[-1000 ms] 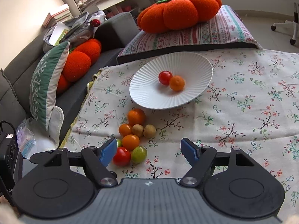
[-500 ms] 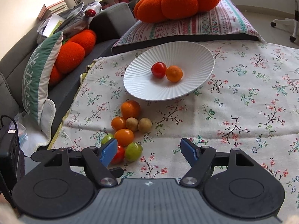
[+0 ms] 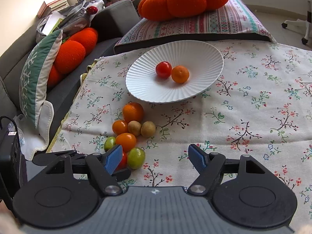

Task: Organize fruits
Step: 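Move the left tool to the large red tomato and grasp it, then grasp the orange tangerine with the right tool while the left tool holds the red tomato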

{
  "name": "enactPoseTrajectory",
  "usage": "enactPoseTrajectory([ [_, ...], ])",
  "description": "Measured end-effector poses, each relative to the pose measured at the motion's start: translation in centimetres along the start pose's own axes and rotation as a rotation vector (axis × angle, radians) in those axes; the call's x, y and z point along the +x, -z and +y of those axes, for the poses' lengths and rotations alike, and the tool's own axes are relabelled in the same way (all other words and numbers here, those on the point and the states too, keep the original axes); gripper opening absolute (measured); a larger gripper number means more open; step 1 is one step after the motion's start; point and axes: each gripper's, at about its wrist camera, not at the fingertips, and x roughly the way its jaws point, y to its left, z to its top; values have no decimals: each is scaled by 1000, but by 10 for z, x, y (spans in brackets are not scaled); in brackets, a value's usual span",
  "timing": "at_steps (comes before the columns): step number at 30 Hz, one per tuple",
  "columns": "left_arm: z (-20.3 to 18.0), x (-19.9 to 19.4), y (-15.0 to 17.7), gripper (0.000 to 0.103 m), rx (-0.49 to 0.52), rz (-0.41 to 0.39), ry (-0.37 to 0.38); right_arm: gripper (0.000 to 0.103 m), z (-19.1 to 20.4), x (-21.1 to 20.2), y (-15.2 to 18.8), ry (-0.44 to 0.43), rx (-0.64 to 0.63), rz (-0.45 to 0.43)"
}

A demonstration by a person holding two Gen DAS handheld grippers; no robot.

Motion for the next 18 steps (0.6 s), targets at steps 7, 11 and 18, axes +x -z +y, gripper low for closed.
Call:
enactPoseTrajectory([
  [7,1,-17,0,19,-3,-13,28,72,-2,3,-1,-7,8,-9],
  [11,5,-32,-3,19,-12,-44,40,71,1,8,-5,-39,7,-22],
  [18,31,-41,-8,0,-91,-70,-2,69,8,29,-15,-60,-6,-54],
])
